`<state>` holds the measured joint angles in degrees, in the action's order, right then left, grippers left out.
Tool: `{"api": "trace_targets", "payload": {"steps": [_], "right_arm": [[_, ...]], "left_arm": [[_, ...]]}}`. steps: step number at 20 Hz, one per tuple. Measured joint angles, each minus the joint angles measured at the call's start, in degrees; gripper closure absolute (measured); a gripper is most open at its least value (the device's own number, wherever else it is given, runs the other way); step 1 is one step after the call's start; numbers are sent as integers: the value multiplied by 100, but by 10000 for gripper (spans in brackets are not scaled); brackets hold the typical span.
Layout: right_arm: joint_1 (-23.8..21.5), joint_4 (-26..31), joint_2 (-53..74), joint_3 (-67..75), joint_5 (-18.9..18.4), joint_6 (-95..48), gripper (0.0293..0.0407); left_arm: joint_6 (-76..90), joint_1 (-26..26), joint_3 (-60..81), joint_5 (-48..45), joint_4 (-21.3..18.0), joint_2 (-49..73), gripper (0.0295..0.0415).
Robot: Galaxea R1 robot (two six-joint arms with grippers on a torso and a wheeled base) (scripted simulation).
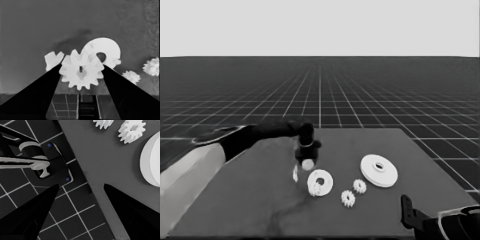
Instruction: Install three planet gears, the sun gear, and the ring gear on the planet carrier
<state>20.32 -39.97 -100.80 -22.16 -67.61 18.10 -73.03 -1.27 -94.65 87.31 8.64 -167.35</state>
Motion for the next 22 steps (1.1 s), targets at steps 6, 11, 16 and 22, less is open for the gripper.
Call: {"api": "trace_targets", "payload": {"steps": [6, 11, 16, 22], "right_arm": [[0, 0, 0, 0, 0, 0, 315], [0, 0, 0, 0, 0, 0, 315], [0, 0, 0, 0, 0, 0, 315], [0, 0, 0, 0, 0, 0, 315]], "left_arm": [[452, 2, -1222, -69, -44, -818, 398], [826, 767, -1911, -456, 622, -1057, 398], [862, 818, -1983, -492, 664, -1079, 398], [864, 821, -1988, -495, 667, -1080, 326]]}}
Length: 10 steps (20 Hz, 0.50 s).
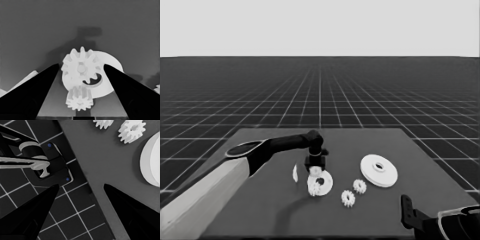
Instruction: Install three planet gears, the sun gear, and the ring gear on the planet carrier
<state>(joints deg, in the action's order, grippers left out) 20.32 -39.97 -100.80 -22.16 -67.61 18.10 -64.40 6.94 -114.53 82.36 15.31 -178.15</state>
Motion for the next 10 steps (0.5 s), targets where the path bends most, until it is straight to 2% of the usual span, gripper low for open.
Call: {"api": "trace_targets", "payload": {"steps": [4, 6, 10], "right_arm": [[0, 0, 0, 0, 0, 0, 315], [0, 0, 0, 0, 0, 0, 315], [0, 0, 0, 0, 0, 0, 315]], "left_arm": [[0, 0, 0, 0, 0, 0, 326], [-315, -513, 575, 309, -434, 194, 326], [-382, -788, 694, 410, -678, 227, 326]]}}
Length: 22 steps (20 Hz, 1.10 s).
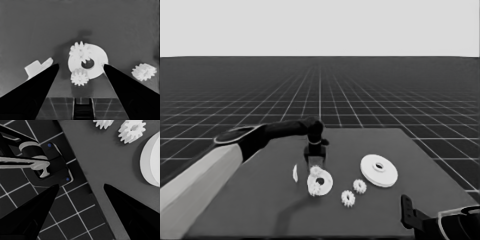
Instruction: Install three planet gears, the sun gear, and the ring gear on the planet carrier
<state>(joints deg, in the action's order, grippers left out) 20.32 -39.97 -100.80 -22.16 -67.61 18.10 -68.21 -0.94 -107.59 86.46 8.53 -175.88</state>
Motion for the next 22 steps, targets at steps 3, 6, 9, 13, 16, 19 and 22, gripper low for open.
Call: {"api": "trace_targets", "payload": {"steps": [3, 6, 9, 13, 16, 19, 22], "right_arm": [[0, 0, 0, 0, 0, 0, 315], [0, 0, 0, 0, 0, 0, 315], [0, 0, 0, 0, 0, 0, 315], [0, 0, 0, 0, 0, 0, 315], [-1869, 2008, -2803, -2168, -1979, 4309, 307], [-2006, 2728, -3868, -4140, -1927, 5317, 314], [-2008, 2873, -4091, -4638, -1911, 5437, 315]], "left_arm": [[-2, -24, 5, 10, -28, 1, 326], [5223, -1051, 4996, -3095, 589, 3740, 297], [8097, -1703, 7676, -4428, 855, 6818, 323], [8743, -1845, 8286, -4730, 915, 7452, 326], [8813, -1862, 8350, -4762, 922, 7517, 326], [8828, -1865, 8362, -4769, 923, 7530, 326], [8831, -1866, 8365, -4770, 924, 7532, 326]]}}
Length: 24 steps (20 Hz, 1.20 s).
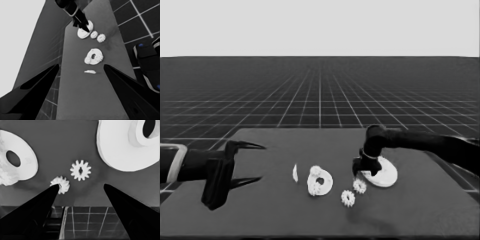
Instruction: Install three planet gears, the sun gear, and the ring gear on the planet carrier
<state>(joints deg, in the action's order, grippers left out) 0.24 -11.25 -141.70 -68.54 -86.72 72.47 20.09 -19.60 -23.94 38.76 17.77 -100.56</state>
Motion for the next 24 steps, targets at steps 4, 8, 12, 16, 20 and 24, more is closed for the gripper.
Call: {"api": "trace_targets", "payload": {"steps": [4, 8, 12, 16, 20, 24], "right_arm": [[816, -731, -192, -526, 311, -179, 315], [1176, -1027, -318, -872, 511, -326, 315], [1210, -1060, -334, -916, 537, -344, 315], [1212, -1064, -336, -921, 540, -346, 387], [1212, -1065, -336, -921, 541, -347, 387], [480, -401, -107, -285, 145, -50, 387]], "left_arm": [[1, 0, 1, 0, 0, 1, 326], [1, 0, 1, 0, 0, 1, 326], [1, 0, 1, 0, 0, 1, 326], [1, 0, 1, 0, 0, 1, 326], [1, 0, 1, 0, 0, 1, 326], [1, 0, 1, 0, 0, 1, 326]]}}
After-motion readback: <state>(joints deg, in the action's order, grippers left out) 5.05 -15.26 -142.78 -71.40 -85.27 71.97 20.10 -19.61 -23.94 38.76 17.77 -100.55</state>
